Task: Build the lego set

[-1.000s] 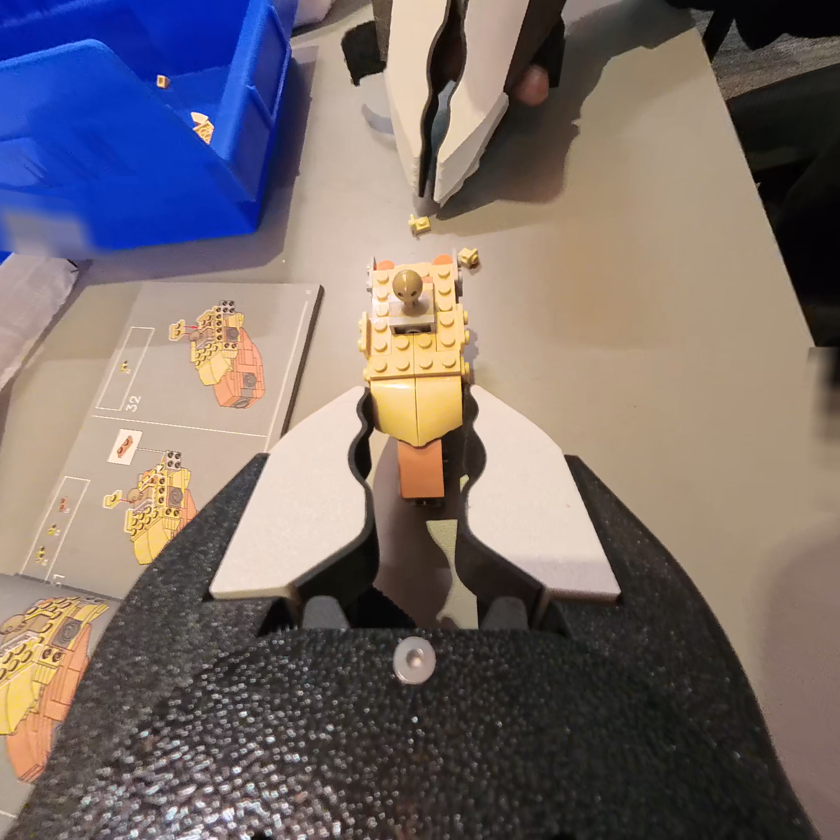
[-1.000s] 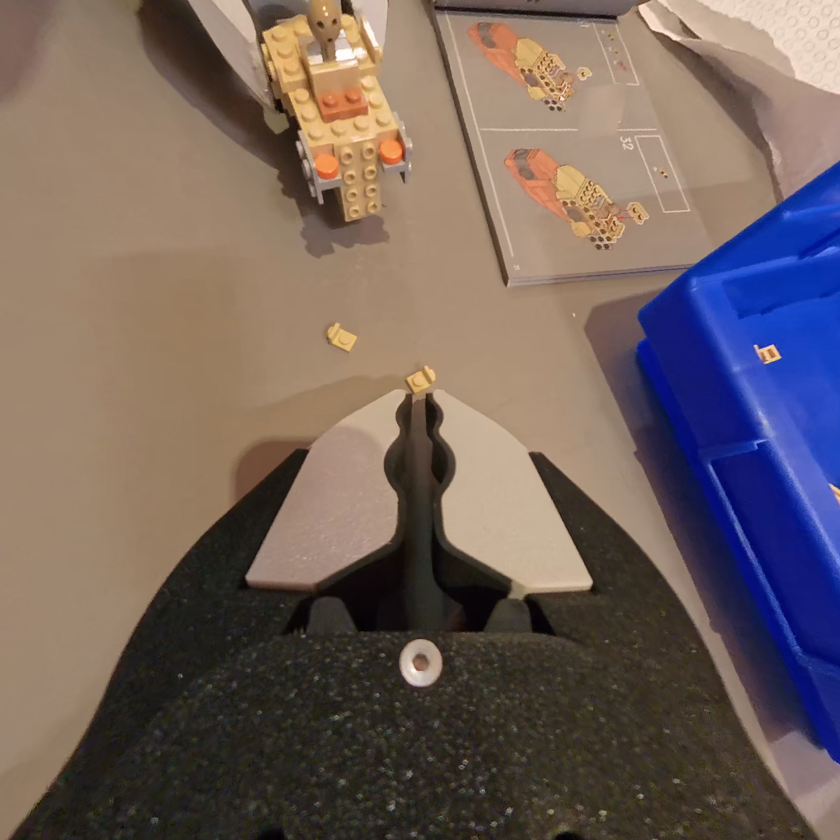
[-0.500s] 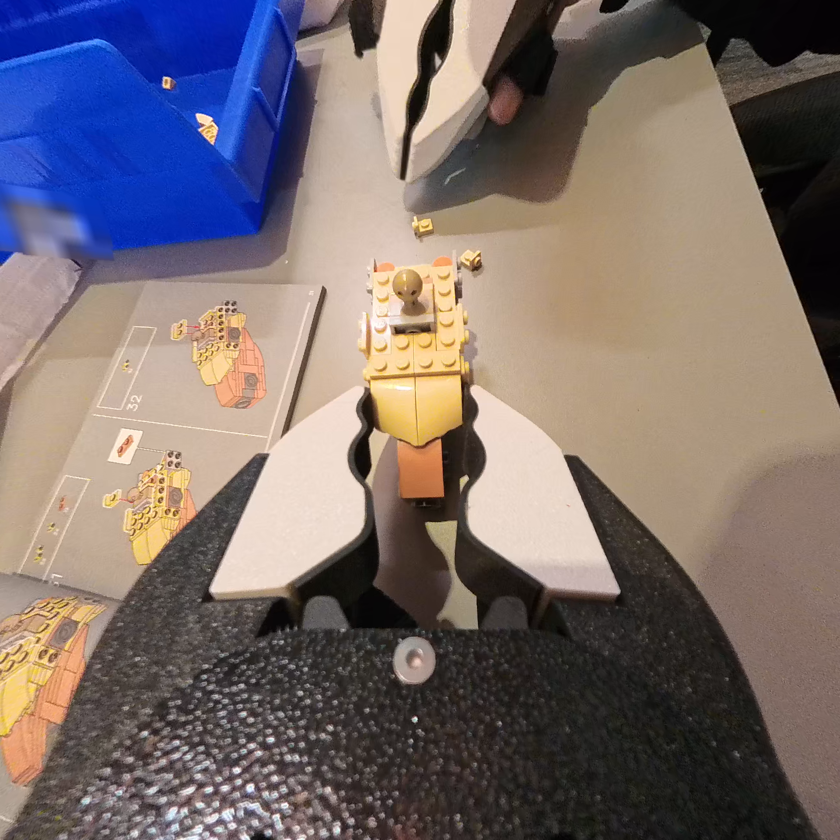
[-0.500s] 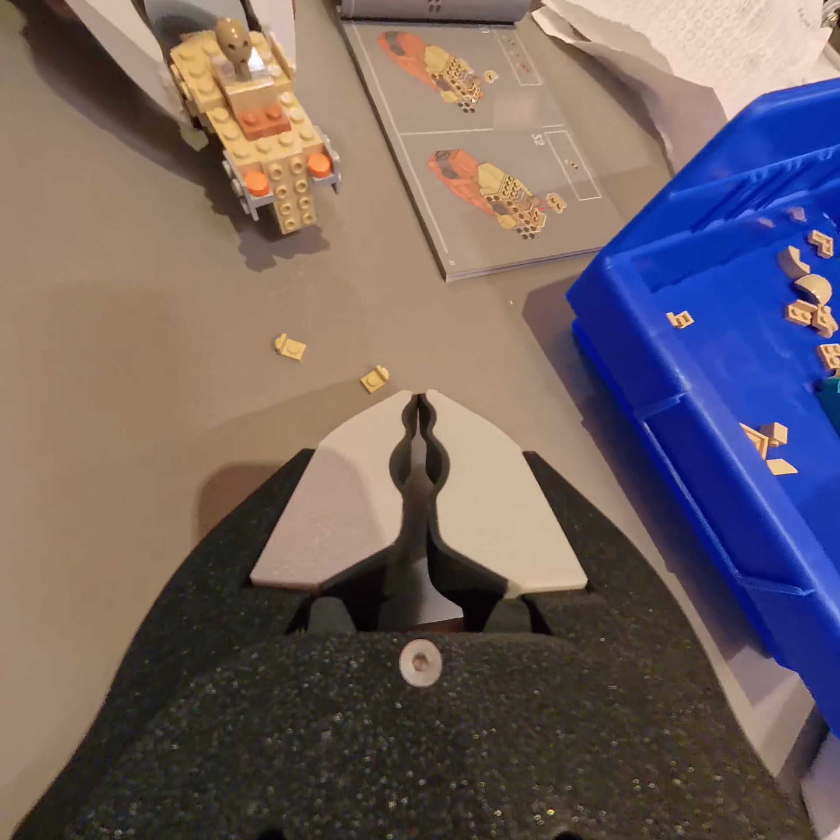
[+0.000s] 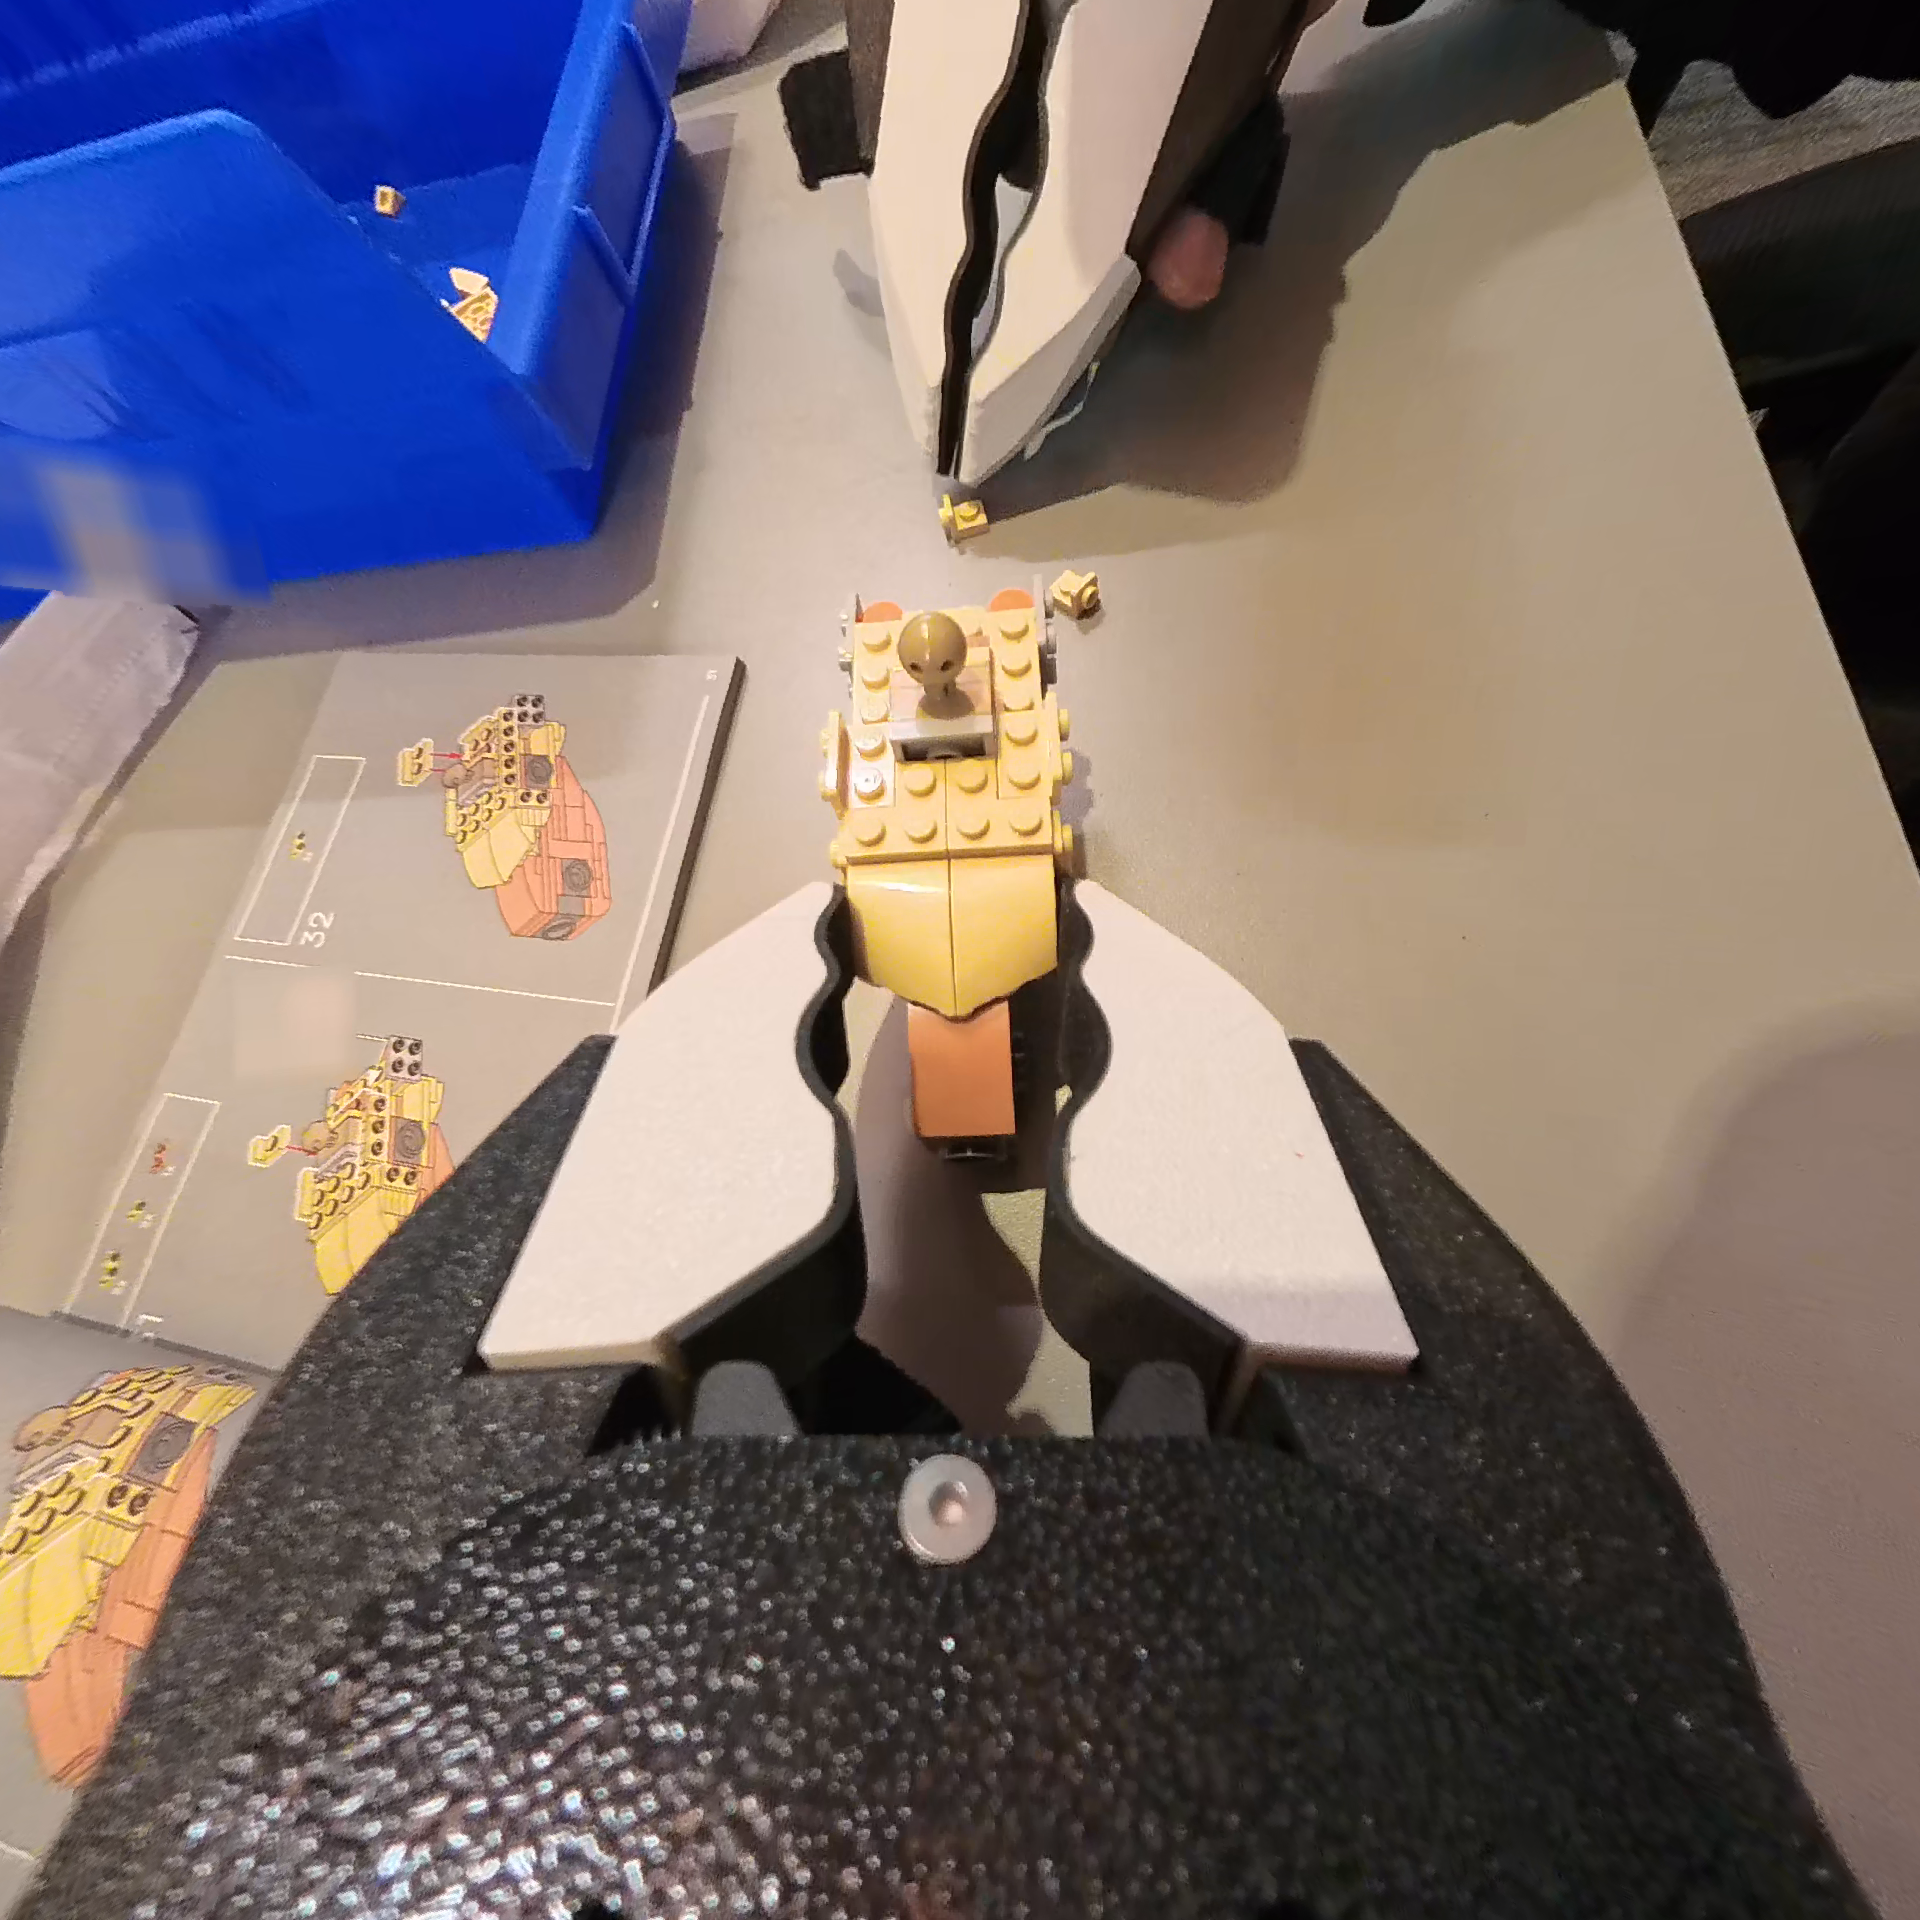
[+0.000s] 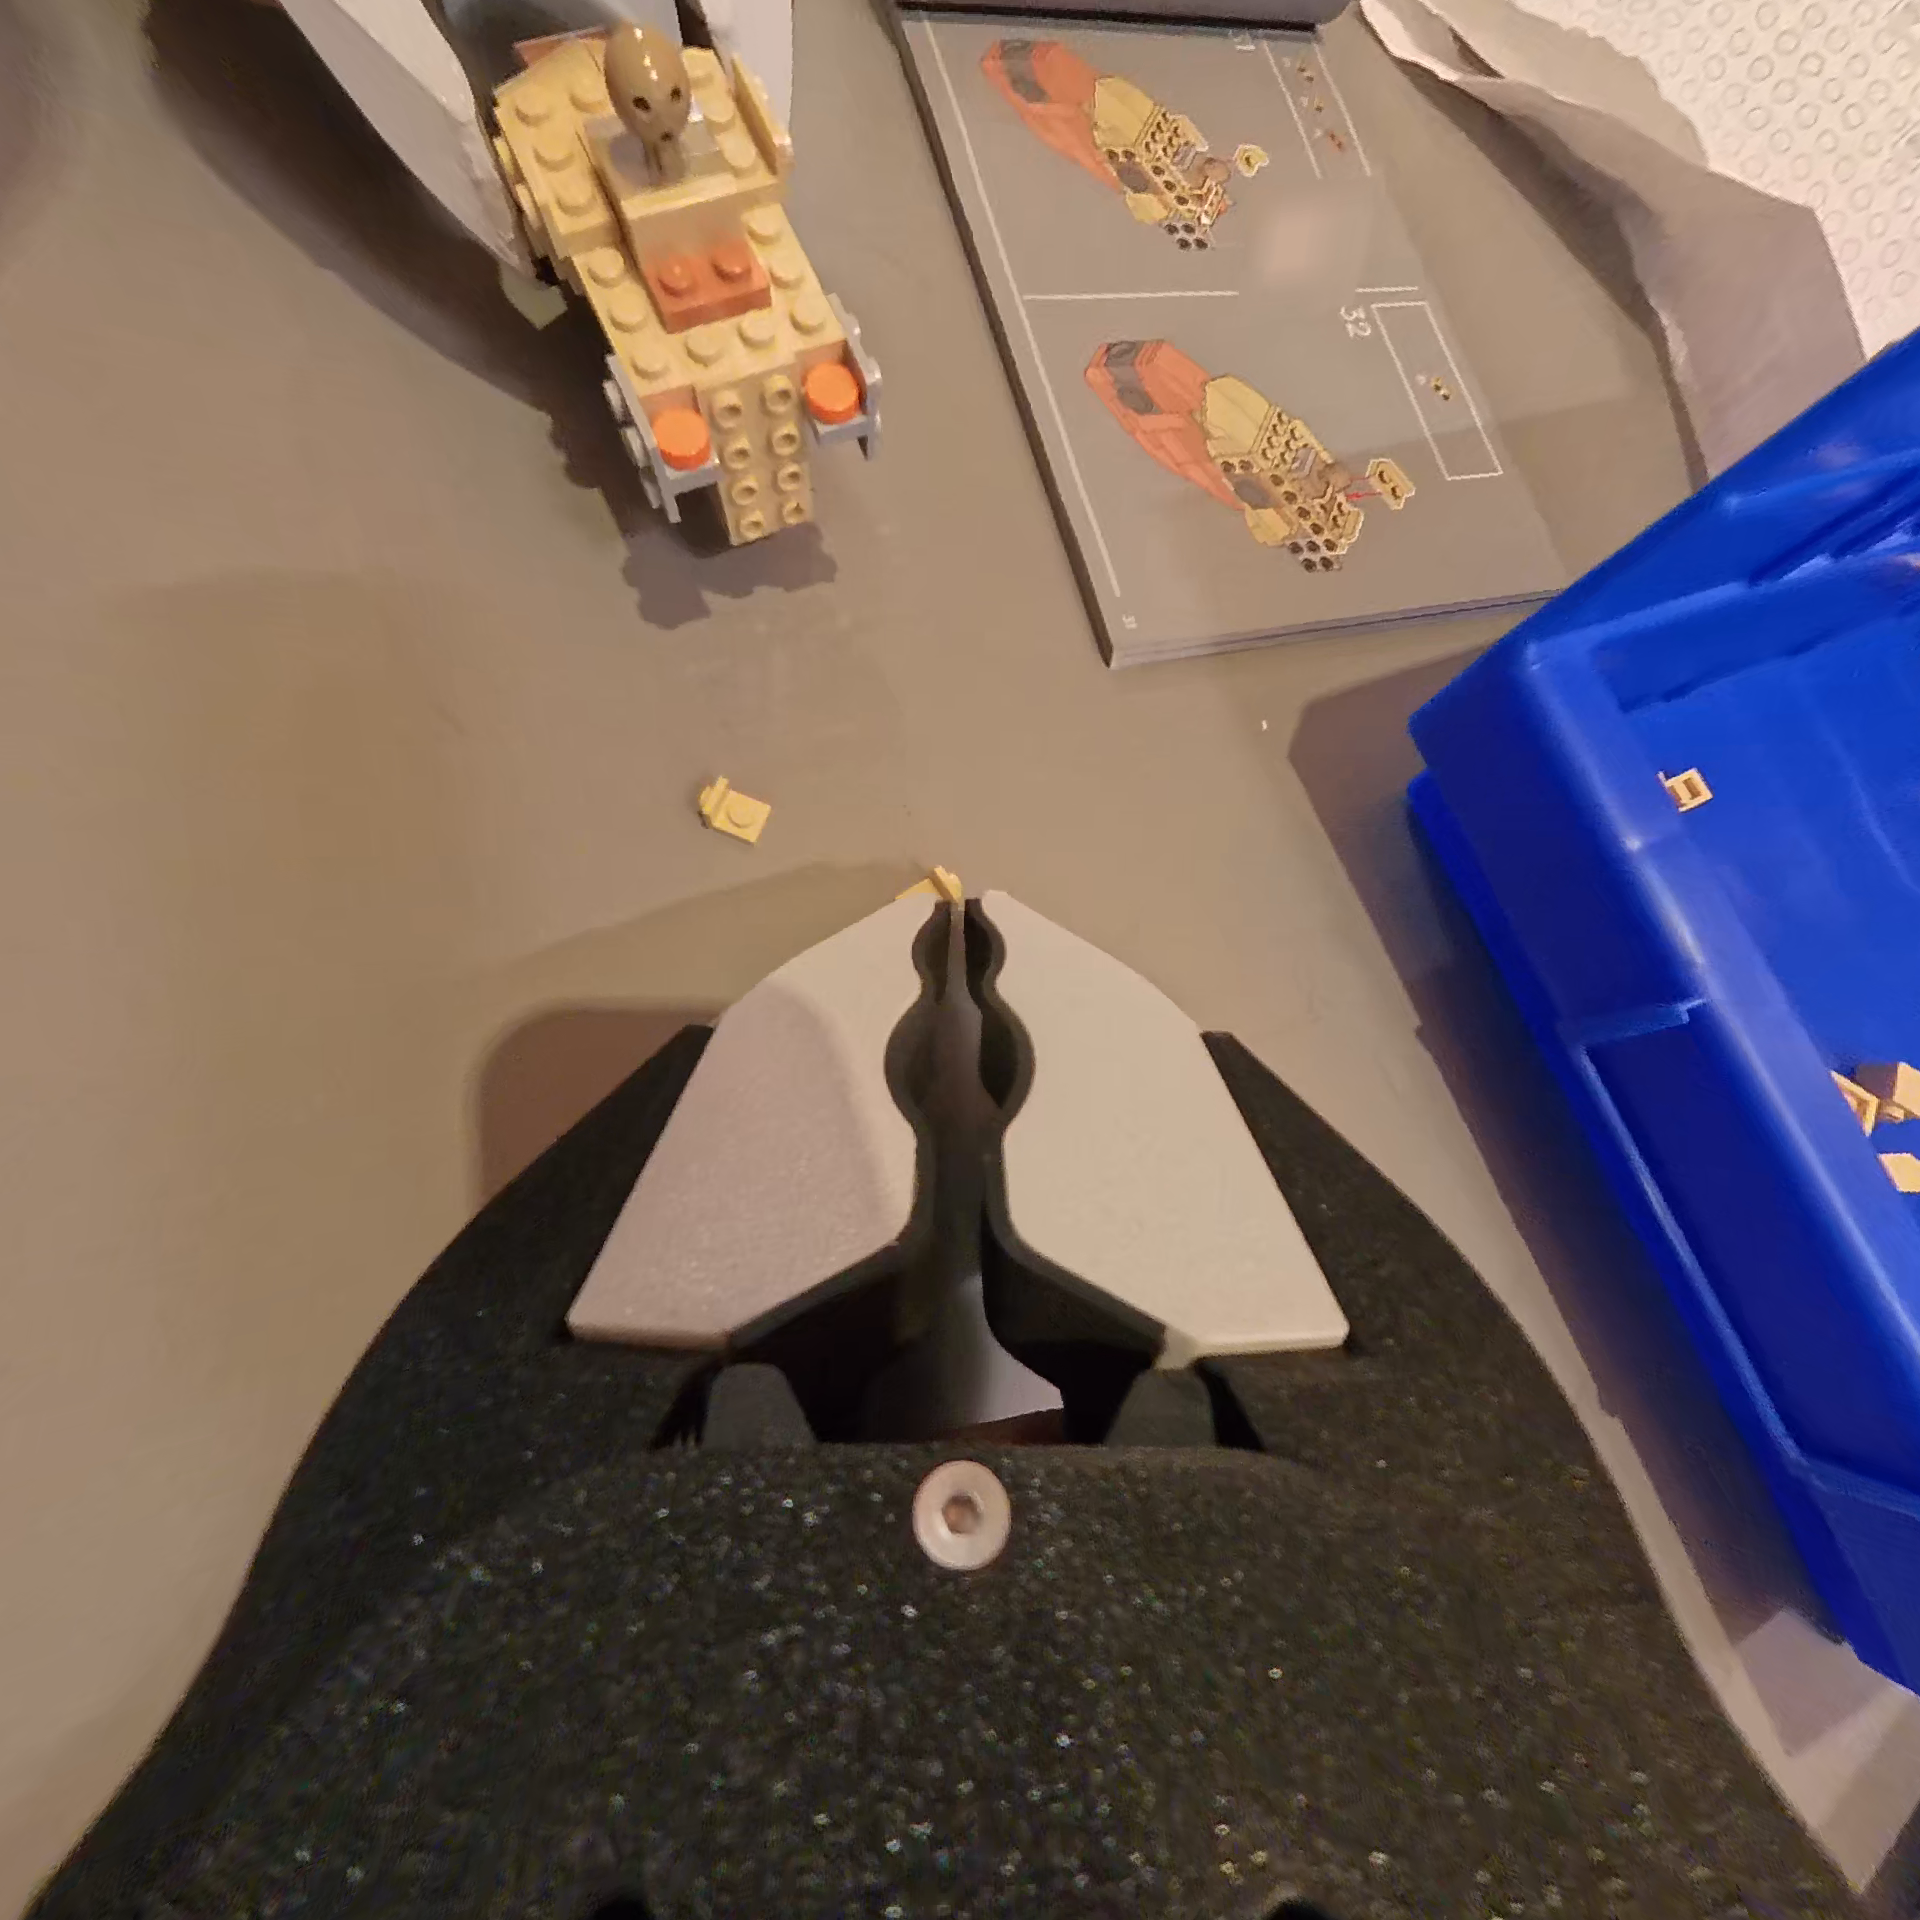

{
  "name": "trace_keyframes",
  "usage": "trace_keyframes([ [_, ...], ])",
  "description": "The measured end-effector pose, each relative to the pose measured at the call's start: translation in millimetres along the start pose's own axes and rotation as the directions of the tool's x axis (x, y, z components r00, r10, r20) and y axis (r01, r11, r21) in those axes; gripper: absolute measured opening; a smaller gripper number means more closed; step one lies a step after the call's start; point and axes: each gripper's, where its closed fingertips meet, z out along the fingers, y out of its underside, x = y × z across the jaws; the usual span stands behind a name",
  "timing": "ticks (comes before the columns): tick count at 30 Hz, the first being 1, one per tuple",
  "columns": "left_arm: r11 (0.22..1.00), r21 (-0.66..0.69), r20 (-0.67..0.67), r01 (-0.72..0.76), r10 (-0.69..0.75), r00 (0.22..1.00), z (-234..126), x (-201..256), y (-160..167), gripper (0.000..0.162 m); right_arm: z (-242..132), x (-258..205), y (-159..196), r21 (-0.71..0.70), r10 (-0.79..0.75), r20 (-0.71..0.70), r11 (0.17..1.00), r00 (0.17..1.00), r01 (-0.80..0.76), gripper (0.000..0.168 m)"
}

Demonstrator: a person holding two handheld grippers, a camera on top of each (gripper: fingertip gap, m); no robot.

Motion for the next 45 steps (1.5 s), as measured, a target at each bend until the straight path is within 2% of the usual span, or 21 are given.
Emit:
trace_keyframes([
  [12, 1.0, -0.005, 0.002, -0.009, 0.009, 1.0, 0, 1, 0, 0.037, 8, 14, -2, -0.028, -0.024, -0.067, 0.999, 0.997, 0.022, 0.002],
  [19, 1.0, -0.006, 0.003, -0.01, 0.01, 1.0, 0, 1, 0, 0.037, -4, 8, 0, -0.037, 0.096, -0.041, 0.995, 0.995, -0.097, 0.01],
  [23, 1.0, -0.007, 0.004, -0.011, 0.011, 1.0, 0, 1, 0, 0.037, -1, -1, 9, -0.103, 0.119, -0.033, 0.987, 0.992, -0.122, 0.016],
  [32, 1.0, 0.002, 0.004, -0.003, 0.003, 1.0, 0, 1, -1, 0.037, 3, 3, 6, -0.071, 0.123, -0.069, 0.989, 0.99, -0.128, 0.015],
  [39, 1.0, 0.003, 0.011, -0.013, 0.013, 1.0, 2, 2, -2, 0.037, -2, 1, 5, -0.04, 0.044, -0.07, 0.998, 0.997, -0.047, 0.017],
  [45, 0.999, 0.006, 0.013, -0.038, 0.037, 0.999, 3, 3, -4, 0.037, -2, 2, -1, 0.004, -0.177, -0.01, 0.984, 0.984, 0.177, 0.017],
])
